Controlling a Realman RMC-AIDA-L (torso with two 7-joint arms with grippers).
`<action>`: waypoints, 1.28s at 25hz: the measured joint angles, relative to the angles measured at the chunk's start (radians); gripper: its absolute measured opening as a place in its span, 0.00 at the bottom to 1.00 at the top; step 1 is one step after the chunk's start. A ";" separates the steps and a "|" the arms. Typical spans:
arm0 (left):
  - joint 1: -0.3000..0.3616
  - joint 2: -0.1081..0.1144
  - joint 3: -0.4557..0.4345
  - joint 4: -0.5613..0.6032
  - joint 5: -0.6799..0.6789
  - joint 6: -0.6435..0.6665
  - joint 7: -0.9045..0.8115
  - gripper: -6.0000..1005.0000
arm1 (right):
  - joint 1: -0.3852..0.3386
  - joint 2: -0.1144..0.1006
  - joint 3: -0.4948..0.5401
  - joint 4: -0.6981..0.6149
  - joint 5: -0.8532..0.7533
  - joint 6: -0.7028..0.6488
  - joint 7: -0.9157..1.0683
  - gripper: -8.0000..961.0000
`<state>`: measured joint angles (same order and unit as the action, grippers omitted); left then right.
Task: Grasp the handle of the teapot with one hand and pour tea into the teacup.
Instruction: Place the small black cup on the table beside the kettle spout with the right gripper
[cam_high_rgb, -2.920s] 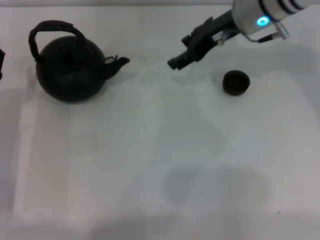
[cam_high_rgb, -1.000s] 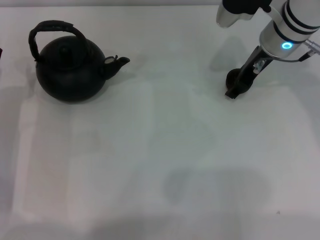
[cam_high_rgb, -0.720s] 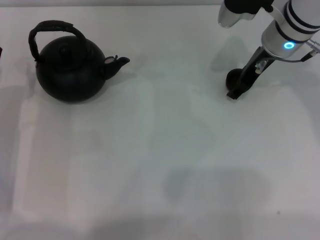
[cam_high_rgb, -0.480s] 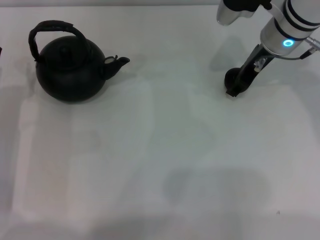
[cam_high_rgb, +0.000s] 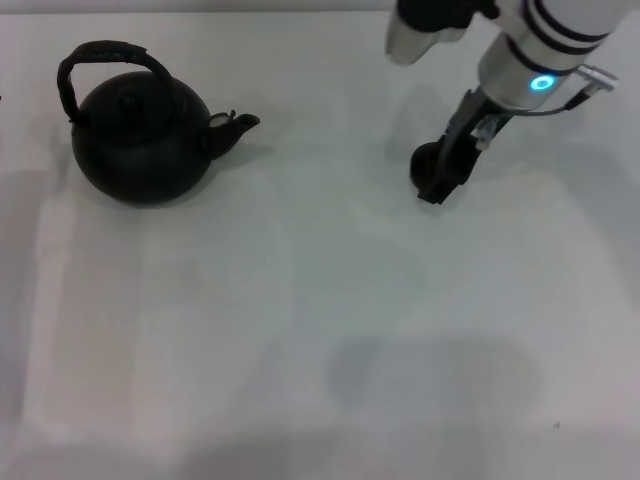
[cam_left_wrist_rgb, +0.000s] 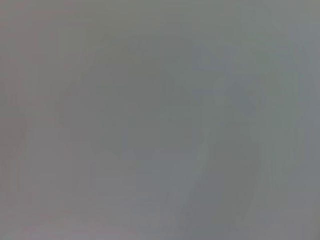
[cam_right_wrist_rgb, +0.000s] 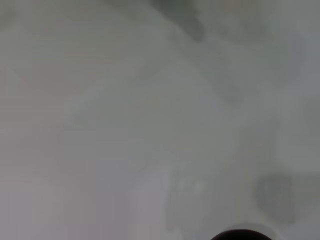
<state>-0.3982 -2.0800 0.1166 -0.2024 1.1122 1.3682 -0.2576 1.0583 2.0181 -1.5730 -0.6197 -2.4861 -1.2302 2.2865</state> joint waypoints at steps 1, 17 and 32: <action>0.000 0.000 0.000 0.000 0.000 0.000 0.000 0.75 | 0.002 0.003 -0.026 -0.012 0.007 -0.003 0.000 0.75; -0.001 0.000 0.000 0.002 0.007 0.000 0.000 0.75 | 0.015 0.010 -0.441 -0.123 0.293 0.069 0.009 0.75; -0.002 0.000 0.000 0.002 0.008 0.000 0.000 0.75 | 0.009 0.010 -0.497 -0.127 0.318 0.079 0.025 0.76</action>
<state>-0.3999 -2.0800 0.1166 -0.2009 1.1200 1.3683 -0.2577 1.0672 2.0277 -2.0699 -0.7470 -2.1680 -1.1510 2.3120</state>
